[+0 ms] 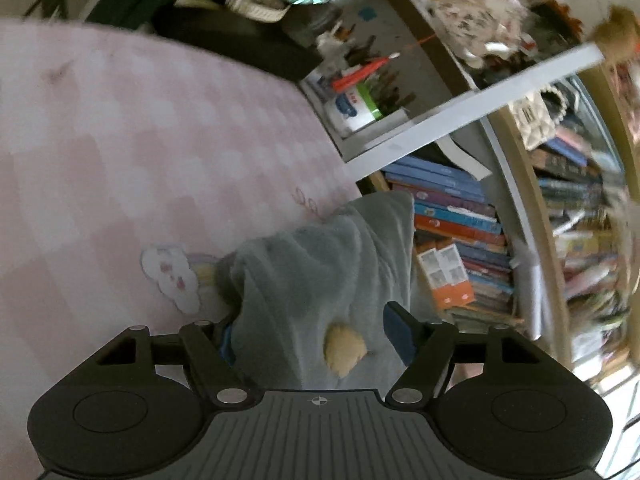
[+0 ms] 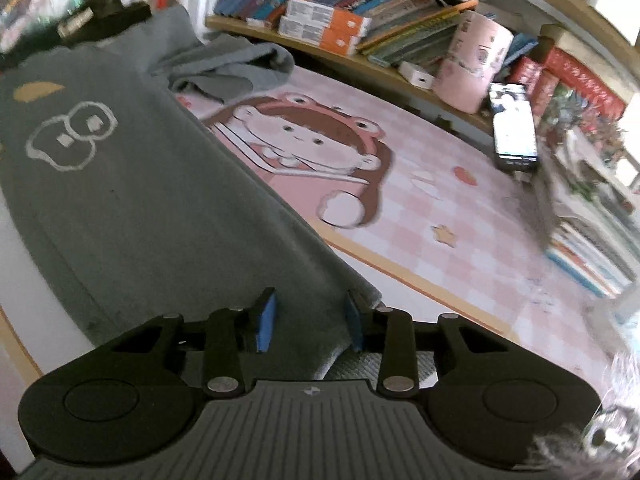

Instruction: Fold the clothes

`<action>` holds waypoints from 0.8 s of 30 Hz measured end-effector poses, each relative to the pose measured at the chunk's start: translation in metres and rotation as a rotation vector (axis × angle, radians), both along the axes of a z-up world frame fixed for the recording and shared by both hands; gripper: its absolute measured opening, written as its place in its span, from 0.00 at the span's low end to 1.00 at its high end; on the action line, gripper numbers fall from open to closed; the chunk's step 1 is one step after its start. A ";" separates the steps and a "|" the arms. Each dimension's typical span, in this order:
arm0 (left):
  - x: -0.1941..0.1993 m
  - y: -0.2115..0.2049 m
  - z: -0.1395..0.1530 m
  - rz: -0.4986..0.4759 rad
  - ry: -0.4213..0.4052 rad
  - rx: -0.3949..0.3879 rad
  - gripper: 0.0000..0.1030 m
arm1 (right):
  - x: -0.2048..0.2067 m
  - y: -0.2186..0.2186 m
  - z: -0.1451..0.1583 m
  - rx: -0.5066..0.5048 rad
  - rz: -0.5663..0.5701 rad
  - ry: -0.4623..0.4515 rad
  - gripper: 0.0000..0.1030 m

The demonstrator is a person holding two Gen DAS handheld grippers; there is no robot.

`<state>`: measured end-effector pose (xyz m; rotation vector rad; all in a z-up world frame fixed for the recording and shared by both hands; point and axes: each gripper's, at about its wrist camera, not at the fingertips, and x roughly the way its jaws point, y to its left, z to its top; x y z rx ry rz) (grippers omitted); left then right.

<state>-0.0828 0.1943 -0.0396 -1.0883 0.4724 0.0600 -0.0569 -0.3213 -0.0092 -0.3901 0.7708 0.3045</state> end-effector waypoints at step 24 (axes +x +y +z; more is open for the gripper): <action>-0.023 0.002 0.076 0.172 0.098 0.669 0.22 | -0.025 0.026 0.003 0.084 0.127 0.030 0.28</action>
